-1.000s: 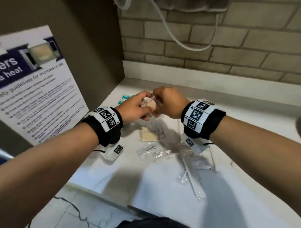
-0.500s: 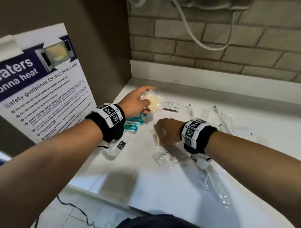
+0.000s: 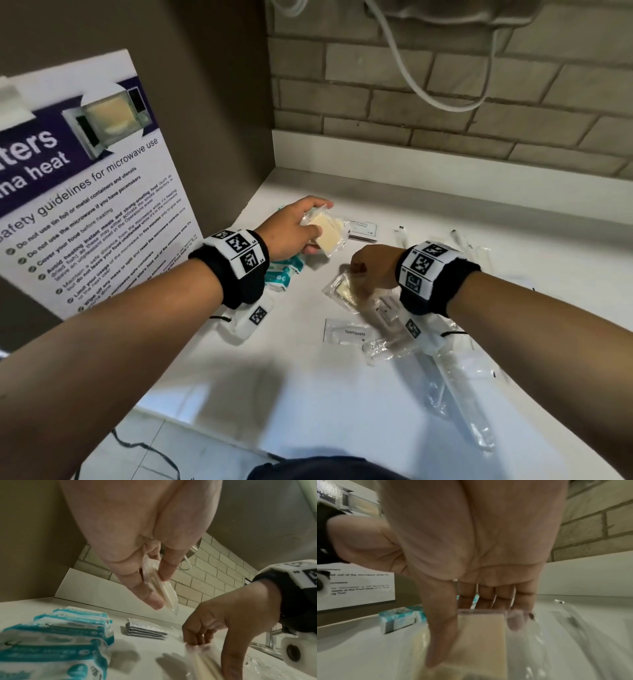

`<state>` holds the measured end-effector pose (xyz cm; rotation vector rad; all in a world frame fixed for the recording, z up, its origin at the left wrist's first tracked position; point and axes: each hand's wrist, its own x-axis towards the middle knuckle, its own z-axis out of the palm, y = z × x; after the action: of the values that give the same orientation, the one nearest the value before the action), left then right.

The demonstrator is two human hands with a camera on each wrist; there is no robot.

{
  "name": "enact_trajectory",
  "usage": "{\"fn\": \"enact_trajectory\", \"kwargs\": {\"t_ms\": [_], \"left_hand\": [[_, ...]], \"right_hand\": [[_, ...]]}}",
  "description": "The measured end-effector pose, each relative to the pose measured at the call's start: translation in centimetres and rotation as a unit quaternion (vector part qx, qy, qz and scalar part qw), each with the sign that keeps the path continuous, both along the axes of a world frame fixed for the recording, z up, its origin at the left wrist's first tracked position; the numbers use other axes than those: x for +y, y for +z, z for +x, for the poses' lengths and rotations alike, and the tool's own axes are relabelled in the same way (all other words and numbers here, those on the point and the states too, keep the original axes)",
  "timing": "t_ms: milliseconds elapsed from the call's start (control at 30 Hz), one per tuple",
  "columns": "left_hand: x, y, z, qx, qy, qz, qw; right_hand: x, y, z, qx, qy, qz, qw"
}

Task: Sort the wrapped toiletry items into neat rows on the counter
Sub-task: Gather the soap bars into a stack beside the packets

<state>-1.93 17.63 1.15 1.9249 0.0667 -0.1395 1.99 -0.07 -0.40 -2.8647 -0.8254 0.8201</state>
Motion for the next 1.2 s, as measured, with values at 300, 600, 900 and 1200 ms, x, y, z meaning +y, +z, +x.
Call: {"fn": "enact_trajectory", "kwargs": {"t_ms": [300,600,900,1200], "left_hand": [[-1.0,-1.0,-0.1,0.016,0.034,0.021,0.999],[-2.4,-0.6,0.2,0.048,0.061,-0.137,0.988],[-2.7,-0.4,0.8,0.045,0.041,-0.171,0.983],[-3.6,-1.4,0.6,0.066,0.020,-0.172,0.983]], "right_hand": [[-0.2,2.5,0.6,-0.002,0.043,0.125,0.991],[-0.5,5.7,2.0,-0.078,0.006,0.259,0.963],[0.2,5.0,2.7,-0.108,-0.025,0.295,0.949],[-0.3,3.0,2.1,-0.055,-0.048,0.164,0.984]]}}
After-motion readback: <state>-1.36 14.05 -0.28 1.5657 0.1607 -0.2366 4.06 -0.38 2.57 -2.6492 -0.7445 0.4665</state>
